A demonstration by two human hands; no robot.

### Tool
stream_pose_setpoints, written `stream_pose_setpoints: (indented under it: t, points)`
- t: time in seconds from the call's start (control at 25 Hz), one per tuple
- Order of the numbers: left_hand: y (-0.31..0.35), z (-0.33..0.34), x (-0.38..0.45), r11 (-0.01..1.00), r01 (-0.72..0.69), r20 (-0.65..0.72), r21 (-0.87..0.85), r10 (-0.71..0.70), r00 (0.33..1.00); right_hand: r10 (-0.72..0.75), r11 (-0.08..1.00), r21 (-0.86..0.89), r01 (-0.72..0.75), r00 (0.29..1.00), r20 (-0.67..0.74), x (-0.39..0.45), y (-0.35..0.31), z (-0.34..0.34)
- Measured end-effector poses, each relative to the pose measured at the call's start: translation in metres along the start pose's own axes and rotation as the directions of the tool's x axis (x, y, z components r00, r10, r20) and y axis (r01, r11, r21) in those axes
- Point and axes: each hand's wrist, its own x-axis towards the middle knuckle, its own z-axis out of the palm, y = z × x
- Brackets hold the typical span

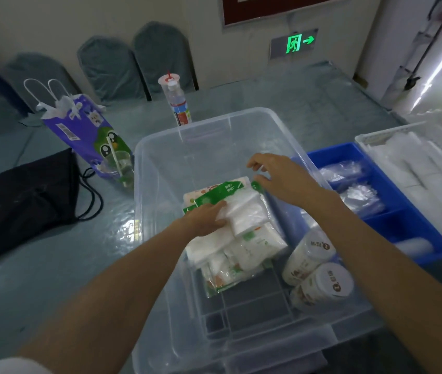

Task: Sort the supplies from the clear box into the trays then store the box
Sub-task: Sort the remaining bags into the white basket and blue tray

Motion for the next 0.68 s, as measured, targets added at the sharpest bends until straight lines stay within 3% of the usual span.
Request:
stream_pose_setpoints:
  t: [0.08, 0.28, 0.68]
  points:
    - [-0.001, -0.003, 0.006, 0.998, 0.013, -0.008, -0.069, -0.013, 1.0, -0.004, 1.0, -0.008, 0.004, 1.0, 0.006, 0.002, 0.001, 0.0]
    - [-0.002, -0.016, 0.01, 0.994, 0.044, -0.188, -0.105, -0.063, 0.98, -0.021, 0.999, -0.023, 0.022, 0.999, 0.026, 0.006, 0.0, 0.002]
    - [0.003, -0.08, -0.028, 0.918, 0.065, -0.273, -0.391, -0.183, 0.945, -0.022, 0.999, 0.032, 0.02, 0.999, 0.04, 0.005, 0.005, 0.009]
